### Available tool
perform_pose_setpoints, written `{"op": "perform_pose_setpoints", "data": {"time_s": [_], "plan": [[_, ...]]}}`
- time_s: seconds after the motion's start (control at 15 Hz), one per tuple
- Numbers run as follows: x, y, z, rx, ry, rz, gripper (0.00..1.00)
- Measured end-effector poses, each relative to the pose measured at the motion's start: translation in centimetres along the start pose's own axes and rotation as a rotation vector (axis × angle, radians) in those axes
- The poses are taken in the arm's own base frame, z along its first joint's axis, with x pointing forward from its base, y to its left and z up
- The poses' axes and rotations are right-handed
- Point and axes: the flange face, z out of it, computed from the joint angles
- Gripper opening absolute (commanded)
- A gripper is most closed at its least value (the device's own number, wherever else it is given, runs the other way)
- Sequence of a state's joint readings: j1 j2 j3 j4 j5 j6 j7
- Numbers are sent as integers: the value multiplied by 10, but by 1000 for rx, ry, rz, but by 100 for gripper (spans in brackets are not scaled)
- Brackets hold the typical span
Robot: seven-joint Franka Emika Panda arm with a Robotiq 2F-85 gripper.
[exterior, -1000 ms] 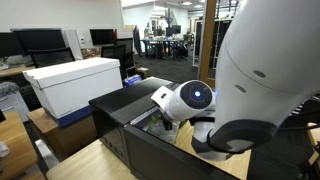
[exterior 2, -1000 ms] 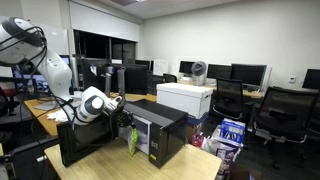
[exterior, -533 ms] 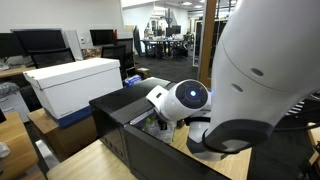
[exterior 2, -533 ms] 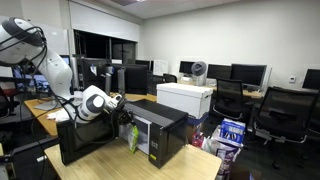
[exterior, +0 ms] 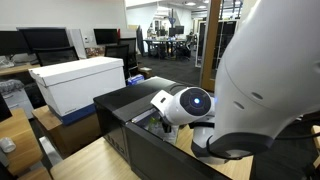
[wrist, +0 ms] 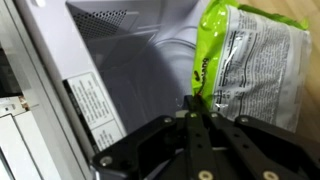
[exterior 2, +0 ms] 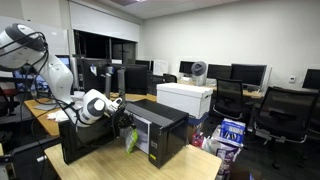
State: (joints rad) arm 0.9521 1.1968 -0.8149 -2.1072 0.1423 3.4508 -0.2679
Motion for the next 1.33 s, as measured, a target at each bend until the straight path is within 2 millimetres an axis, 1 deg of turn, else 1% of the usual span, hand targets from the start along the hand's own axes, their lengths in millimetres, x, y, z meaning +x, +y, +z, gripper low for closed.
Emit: {"op": "perform_pose_setpoints", "data": {"time_s": [0.07,0.27,0.6,0.67,0.87,0.93,1.13,1.2,1.27,1.33], "plan": [[-8,-4,5,10,-17,-1,0],[-19,-10,13,20,-37,-2,0],[-31,-5,27,15,-57,6,0],[-30,-3,30,12,-55,10,0],[-16,3,40,2,-24,60,0],[-12,1,42,6,-13,96,0],[-2,-4,46,21,6,131,0],[4,-4,48,23,19,135,25],[8,-3,50,24,29,140,26],[12,-1,52,26,38,147,32]]}}
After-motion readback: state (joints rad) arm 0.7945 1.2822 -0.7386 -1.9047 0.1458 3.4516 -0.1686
